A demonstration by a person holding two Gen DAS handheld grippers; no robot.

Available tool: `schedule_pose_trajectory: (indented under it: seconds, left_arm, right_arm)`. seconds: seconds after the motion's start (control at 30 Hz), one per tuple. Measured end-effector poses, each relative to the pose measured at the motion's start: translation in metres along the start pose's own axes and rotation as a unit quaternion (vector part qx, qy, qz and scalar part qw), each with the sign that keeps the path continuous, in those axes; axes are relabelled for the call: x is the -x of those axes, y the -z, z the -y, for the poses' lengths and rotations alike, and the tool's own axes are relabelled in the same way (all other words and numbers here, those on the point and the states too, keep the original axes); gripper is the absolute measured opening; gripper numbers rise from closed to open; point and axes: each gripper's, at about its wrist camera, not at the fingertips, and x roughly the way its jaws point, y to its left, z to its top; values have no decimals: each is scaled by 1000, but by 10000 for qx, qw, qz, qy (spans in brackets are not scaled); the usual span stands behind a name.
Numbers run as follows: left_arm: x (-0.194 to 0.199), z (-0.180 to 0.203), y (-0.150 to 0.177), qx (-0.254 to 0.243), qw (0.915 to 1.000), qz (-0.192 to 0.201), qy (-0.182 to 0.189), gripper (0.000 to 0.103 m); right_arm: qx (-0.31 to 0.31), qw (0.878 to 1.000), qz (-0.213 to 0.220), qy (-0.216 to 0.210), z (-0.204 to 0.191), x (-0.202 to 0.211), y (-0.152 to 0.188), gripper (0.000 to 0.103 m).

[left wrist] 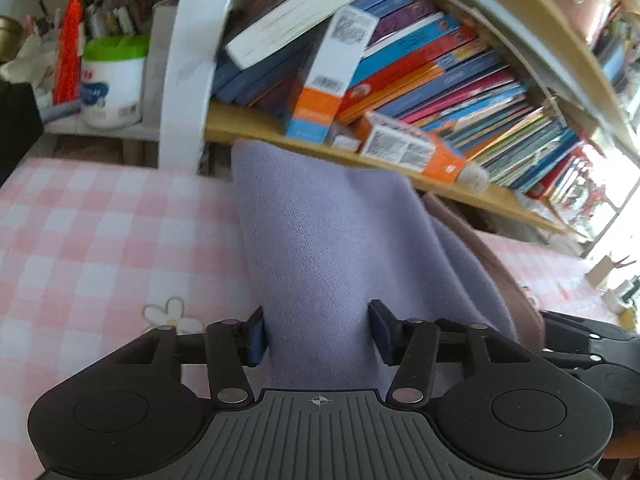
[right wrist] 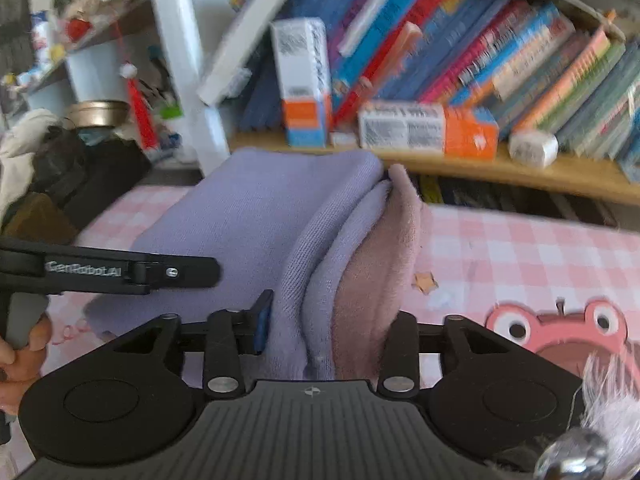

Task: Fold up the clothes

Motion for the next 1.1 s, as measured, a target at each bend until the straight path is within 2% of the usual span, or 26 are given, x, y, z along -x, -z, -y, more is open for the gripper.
schedule_pose_trajectory:
  seconds: [0.07, 0.1, 0.17, 0.23, 0.3, 0.43, 0.5, 0.67, 0.83, 1.1]
  left_arm:
    - [-1, -2, 1, 13, 10000, -12, -8, 57]
    - [-1, -2, 1, 0, 10000, -15, -32, 58]
    - [0, -2, 1, -17, 10000, -18, -73, 60]
    - [2, 0, 2, -66, 9998, 24, -175, 61]
    - [7, 4, 3, -199, 9991, 114, -349, 62]
    - [19, 22, 5, -680, 9936, 369, -822, 63]
    - [26, 28, 6, -772, 9910, 482, -980, 65]
    - [51, 36, 11, -717, 9899, 739, -977, 77]
    - [69, 45, 20, -651, 9898, 810, -975, 81]
    - [85, 57, 33, -702, 9894, 791, -991, 87]
  right_arm:
    - [-186, 9998, -42, 17, 5, -1, 1, 50]
    - [-193, 9998, -46, 68, 6, -1, 0, 59]
    - [-128, 9997, -46, 200, 6, 0, 0, 68]
    - [-106, 9996, -51, 256, 7, 2, 0, 72]
    - [-57, 9991, -125, 407, 7, 3, 0, 85]
    - [130, 9981, -118, 598, 3, 13, 1, 87]
    - [187, 9972, -15, 726, 1, 21, 1, 91]
    - [167, 9954, 329, 890, -3, 47, 1, 98]
    - [133, 9939, 495, 981, -6, 67, 3, 100]
    - [125, 9934, 416, 1058, -16, 86, 20, 101]
